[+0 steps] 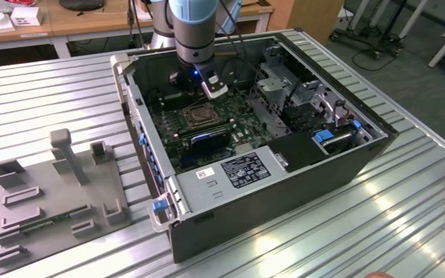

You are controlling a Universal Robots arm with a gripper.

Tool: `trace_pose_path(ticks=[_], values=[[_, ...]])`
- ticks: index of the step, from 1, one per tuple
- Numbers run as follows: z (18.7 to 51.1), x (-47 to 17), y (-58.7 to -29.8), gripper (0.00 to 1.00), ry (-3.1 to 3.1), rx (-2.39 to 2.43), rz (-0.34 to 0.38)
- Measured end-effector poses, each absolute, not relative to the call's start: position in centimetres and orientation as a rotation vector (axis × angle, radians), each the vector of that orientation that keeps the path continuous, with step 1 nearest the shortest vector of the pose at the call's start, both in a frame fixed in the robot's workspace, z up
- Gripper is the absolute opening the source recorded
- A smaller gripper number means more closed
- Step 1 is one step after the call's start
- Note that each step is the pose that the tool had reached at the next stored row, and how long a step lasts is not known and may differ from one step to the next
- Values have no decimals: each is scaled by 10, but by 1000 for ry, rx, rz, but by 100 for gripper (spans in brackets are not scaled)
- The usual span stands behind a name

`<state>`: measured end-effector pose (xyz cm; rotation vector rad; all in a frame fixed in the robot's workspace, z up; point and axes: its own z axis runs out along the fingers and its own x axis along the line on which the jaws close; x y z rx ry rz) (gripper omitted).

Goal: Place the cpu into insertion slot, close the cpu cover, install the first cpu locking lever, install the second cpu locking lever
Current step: 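Install the first cpu locking lever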

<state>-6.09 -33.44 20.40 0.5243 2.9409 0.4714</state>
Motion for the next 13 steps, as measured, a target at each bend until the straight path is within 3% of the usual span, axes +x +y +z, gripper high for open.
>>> trace_pose_path(ticks=[13], values=[[202,-59,-333,11,2941,524,471]])
